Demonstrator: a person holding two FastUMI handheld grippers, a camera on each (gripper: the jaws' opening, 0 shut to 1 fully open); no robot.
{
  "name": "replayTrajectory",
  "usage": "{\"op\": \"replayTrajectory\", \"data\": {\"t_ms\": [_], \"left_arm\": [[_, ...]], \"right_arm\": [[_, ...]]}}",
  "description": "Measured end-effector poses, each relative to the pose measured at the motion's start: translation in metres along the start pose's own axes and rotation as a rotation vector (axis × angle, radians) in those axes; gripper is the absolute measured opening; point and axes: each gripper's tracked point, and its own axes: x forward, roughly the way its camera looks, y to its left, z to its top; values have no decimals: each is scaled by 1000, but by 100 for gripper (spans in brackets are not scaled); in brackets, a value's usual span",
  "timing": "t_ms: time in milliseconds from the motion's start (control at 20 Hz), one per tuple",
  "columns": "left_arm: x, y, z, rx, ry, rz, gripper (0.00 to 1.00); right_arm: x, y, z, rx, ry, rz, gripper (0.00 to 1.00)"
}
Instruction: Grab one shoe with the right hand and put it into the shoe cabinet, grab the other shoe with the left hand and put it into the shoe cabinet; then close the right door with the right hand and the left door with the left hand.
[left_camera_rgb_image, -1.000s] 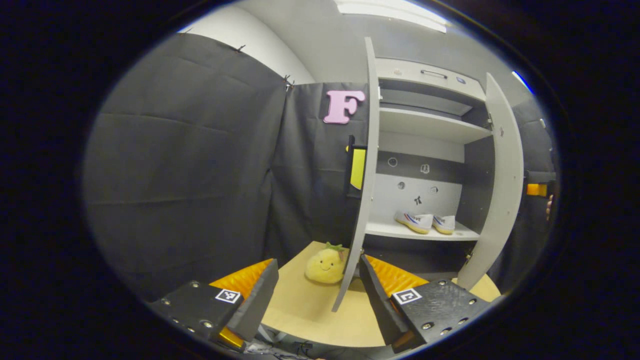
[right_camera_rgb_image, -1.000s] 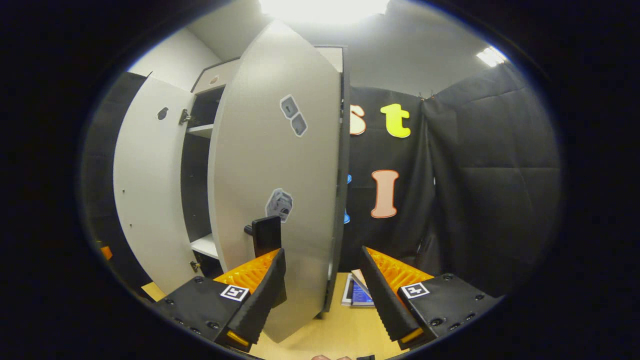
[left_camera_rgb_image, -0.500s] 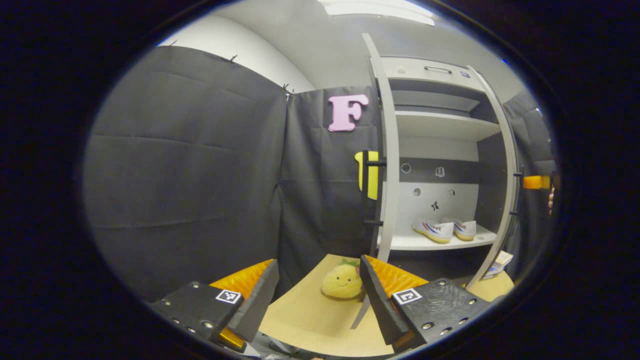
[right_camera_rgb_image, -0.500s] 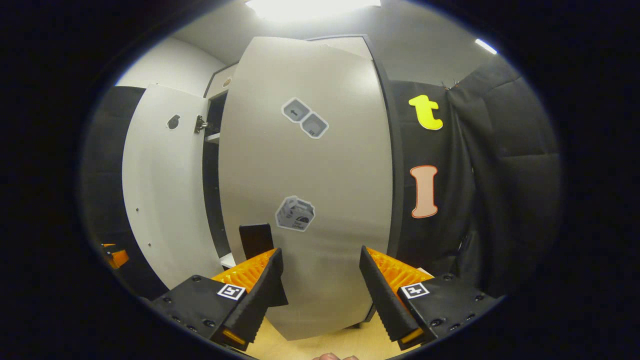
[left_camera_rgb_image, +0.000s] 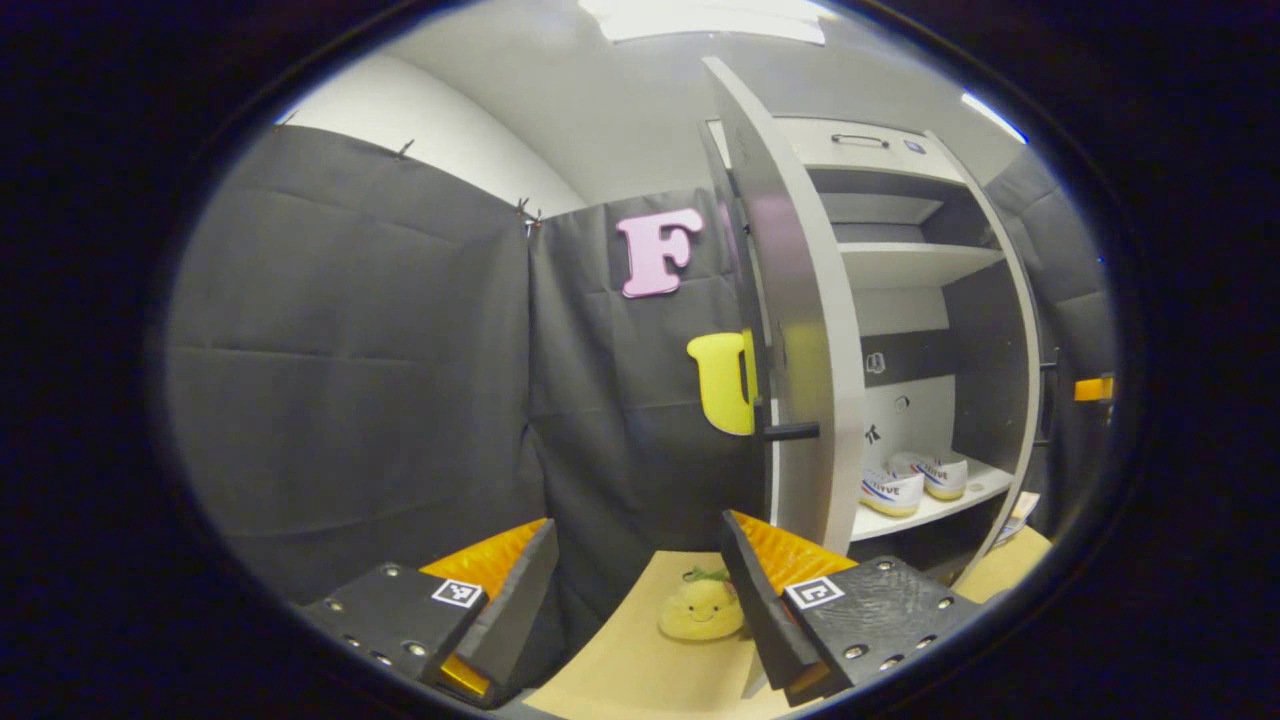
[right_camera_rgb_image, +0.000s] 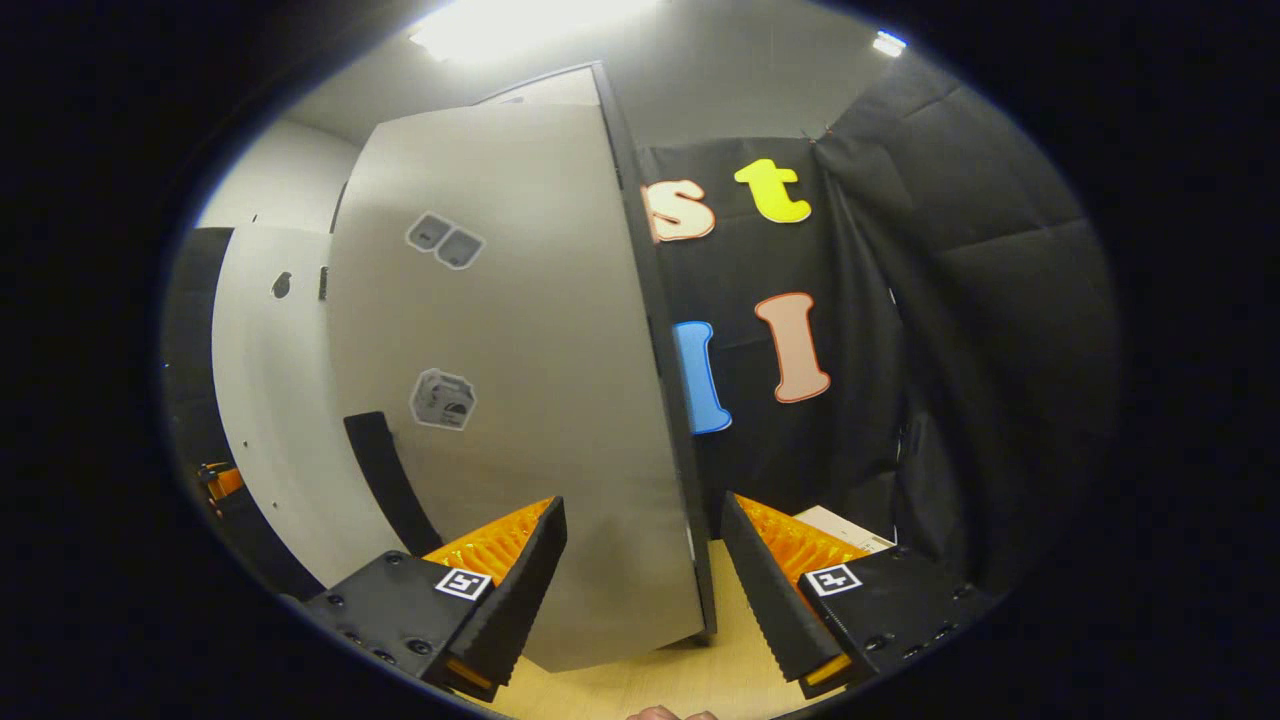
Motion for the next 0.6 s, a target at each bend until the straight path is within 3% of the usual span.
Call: {"op": "replayTrajectory", "data": {"t_ms": [50,400,500,600], "left_arm": [[6,-3,4,-17,-9,-22,89],[53,-2,-3,-88,-23,-191,89],[51,0,-8,-141,-24,-202,92],[50,-3,-7,-131,-31,-199,89]], "right_arm": [[-3,-11,-2,16,1,-17,98],[-33,-47,0,50,-42,-124,98],[-44,-46,-3,40,-38,-150,98],[-59,-44,-11,-2,-19,-188,98]]}}
